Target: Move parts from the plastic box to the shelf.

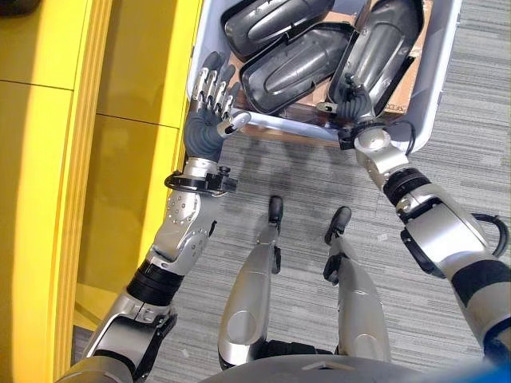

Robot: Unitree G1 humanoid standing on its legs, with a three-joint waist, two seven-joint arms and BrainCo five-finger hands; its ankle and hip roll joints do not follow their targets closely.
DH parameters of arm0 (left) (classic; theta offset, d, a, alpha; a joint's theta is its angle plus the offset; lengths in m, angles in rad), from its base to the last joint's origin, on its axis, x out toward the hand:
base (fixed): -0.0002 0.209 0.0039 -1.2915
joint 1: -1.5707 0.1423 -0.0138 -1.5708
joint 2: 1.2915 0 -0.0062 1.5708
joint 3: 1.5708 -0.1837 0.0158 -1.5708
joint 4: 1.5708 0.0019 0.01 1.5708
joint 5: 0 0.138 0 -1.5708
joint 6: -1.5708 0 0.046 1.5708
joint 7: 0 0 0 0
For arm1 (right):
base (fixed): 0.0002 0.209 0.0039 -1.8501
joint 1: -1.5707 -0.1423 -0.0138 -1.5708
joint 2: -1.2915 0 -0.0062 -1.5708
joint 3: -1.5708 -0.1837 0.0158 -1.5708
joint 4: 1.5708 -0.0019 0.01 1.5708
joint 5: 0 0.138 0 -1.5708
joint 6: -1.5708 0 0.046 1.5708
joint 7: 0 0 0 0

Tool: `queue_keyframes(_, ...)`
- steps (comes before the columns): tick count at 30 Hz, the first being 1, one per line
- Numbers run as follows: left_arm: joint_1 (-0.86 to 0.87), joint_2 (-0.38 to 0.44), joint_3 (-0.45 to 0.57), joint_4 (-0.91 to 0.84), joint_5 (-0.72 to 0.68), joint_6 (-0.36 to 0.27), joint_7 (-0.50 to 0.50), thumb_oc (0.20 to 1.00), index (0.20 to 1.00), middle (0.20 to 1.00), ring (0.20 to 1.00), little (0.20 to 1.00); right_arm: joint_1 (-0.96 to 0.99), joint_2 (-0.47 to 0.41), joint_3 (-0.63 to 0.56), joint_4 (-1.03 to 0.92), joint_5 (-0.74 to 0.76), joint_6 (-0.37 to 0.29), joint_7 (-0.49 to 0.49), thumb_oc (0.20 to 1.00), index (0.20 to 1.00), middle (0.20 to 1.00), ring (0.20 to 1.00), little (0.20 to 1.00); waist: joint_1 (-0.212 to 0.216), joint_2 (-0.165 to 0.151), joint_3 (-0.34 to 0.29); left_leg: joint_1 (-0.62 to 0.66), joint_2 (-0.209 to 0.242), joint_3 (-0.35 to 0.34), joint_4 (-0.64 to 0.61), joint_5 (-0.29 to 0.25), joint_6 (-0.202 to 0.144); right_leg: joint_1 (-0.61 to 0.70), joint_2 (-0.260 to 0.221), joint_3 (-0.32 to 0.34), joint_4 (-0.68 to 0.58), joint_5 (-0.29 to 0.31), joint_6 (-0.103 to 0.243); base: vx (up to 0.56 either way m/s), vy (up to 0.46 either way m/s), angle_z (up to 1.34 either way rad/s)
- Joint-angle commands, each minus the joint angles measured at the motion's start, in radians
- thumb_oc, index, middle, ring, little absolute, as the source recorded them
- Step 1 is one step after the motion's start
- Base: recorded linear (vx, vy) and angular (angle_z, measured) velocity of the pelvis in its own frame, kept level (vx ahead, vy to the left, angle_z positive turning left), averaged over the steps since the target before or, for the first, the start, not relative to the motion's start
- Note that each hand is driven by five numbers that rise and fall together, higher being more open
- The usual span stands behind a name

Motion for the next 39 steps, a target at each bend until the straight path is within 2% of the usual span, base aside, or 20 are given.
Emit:
queue_keyframes(1,0.053,0.045,0.020,-0.116,0.009,-0.062,-0.006,1.000,1.000,1.000,1.000,1.000,0.023,-0.030,0.007,-0.198,-0.048,-0.036,-0.031,1.000,1.000,1.000,1.000,1.000,-0.023,-0.039,-0.051,-0.017,0.015,-0.006,0.029,-0.038,-0.029,0.081,-0.114,0.082,0.029,-0.061,0.136,0.00,0.000,0.00)
queue_keyframes(3,0.070,0.053,0.047,-0.125,0.016,-0.057,0.004,1.000,1.000,1.000,1.000,1.000,0.061,-0.134,-0.034,-0.469,-0.065,-0.054,-0.064,1.000,1.000,1.000,1.000,1.000,-0.053,-0.053,-0.052,-0.012,0.021,0.000,0.030,-0.042,-0.030,0.076,-0.109,0.093,0.031,-0.062,0.135,0.00,0.006,-0.07)
queue_keyframes(5,0.074,0.058,0.054,-0.133,0.018,-0.055,0.006,1.000,1.000,1.000,1.000,1.000,0.093,-0.161,-0.067,-0.567,-0.081,-0.059,-0.073,1.000,1.000,1.000,1.000,1.000,-0.061,-0.058,-0.054,-0.011,0.022,0.001,0.032,-0.044,-0.029,0.076,-0.108,0.095,0.032,-0.063,0.135,0.01,-0.010,-0.11)
queue_keyframes(6,0.080,0.059,0.067,-0.139,0.017,-0.055,0.010,1.000,1.000,1.000,1.000,1.000,0.135,-0.178,-0.116,-0.690,-0.076,-0.082,-0.079,1.000,1.000,1.000,1.000,1.000,-0.072,-0.061,-0.059,-0.010,0.023,0.003,0.033,-0.047,-0.029,0.076,-0.108,0.098,0.032,-0.064,0.135,0.02,-0.019,-0.11)
queue_keyframes(7,0.080,0.062,0.073,-0.143,0.020,-0.053,0.014,1.000,1.000,1.000,1.000,1.000,0.167,-0.210,-0.156,-0.803,-0.141,-0.085,-0.097,1.000,1.000,1.000,1.000,1.000,-0.081,-0.063,-0.064,-0.007,0.024,0.005,0.034,-0.051,-0.028,0.078,-0.109,0.101,0.032,-0.065,0.136,0.02,-0.023,-0.09)
queue_keyframes(8,0.079,0.063,0.077,-0.148,0.026,-0.053,0.021,1.000,1.000,1.000,1.000,1.000,0.223,-0.193,-0.219,-0.903,-0.165,-0.104,-0.118,1.000,1.000,1.000,1.000,1.000,-0.090,-0.064,-0.069,-0.006,0.022,0.007,0.036,-0.055,-0.027,0.077,-0.109,0.106,0.034,-0.066,0.136,0.00,0.000,0.00)
queue_keyframes(12,0.087,0.058,0.083,-0.154,0.027,-0.046,0.027,1.000,1.000,1.000,1.000,1.000,0.297,-0.147,-0.257,-1.006,-0.177,-0.114,-0.115,1.000,1.000,1.000,1.000,1.000,-0.098,-0.066,-0.075,-0.014,0.022,0.009,0.039,-0.051,-0.024,0.069,-0.109,0.112,0.033,-0.063,0.135,0.00,-0.014,-0.12)
queue_keyframes(16,0.092,0.049,0.089,-0.157,0.033,-0.044,0.038,1.000,1.000,1.000,1.000,1.000,0.335,-0.082,-0.272,-1.011,-0.223,-0.105,-0.144,1.000,1.000,1.000,1.000,1.000,-0.100,-0.059,-0.075,-0.018,0.021,0.012,0.043,-0.053,-0.022,0.059,-0.108,0.118,0.036,-0.063,0.135,0.00,0.000,0.00)
queue_keyframes(21,0.092,0.039,0.084,-0.157,0.039,-0.045,0.047,1.000,1.000,1.000,1.000,1.000,0.336,-0.041,-0.278,-0.973,-0.250,-0.099,-0.182,1.000,1.000,1.000,1.000,1.000,-0.097,-0.053,-0.073,-0.024,0.020,0.013,0.046,-0.058,-0.021,0.053,-0.108,0.120,0.041,-0.069,0.135,0.00,0.000,0.00)
queue_keyframes(27,0.082,0.029,0.078,-0.156,0.044,-0.053,0.066,1.000,1.000,1.000,1.000,1.000,0.315,0.032,-0.284,-0.873,-0.205,-0.115,-0.232,1.000,1.000,1.000,1.000,1.000,-0.091,-0.043,-0.060,-0.042,0.016,0.012,0.047,-0.054,-0.020,0.036,-0.109,0.121,0.044,-0.066,0.133,0.00,0.000,0.00)
queue_keyframes(34,0.078,0.022,0.080,-0.157,0.057,-0.057,0.082,1.000,1.000,1.000,1.000,1.000,0.319,0.039,-0.300,-0.860,-0.243,-0.109,-0.273,1.000,1.000,1.000,1.000,1.000,-0.089,-0.037,-0.050,-0.053,0.015,0.013,0.051,-0.053,-0.019,0.023,-0.110,0.120,0.050,-0.066,0.134,0.00,0.000,0.00)
queue_keyframes(39,0.076,0.012,0.083,-0.159,0.069,-0.062,0.097,1.000,1.000,1.000,1.000,1.000,0.349,0.021,-0.340,-0.902,-0.380,-0.074,-0.341,1.000,1.000,1.000,1.000,1.000,-0.093,-0.033,-0.041,-0.073,0.014,0.013,0.062,-0.058,-0.016,0.005,-0.111,0.118,0.060,-0.066,0.136,0.00,0.000,0.00)
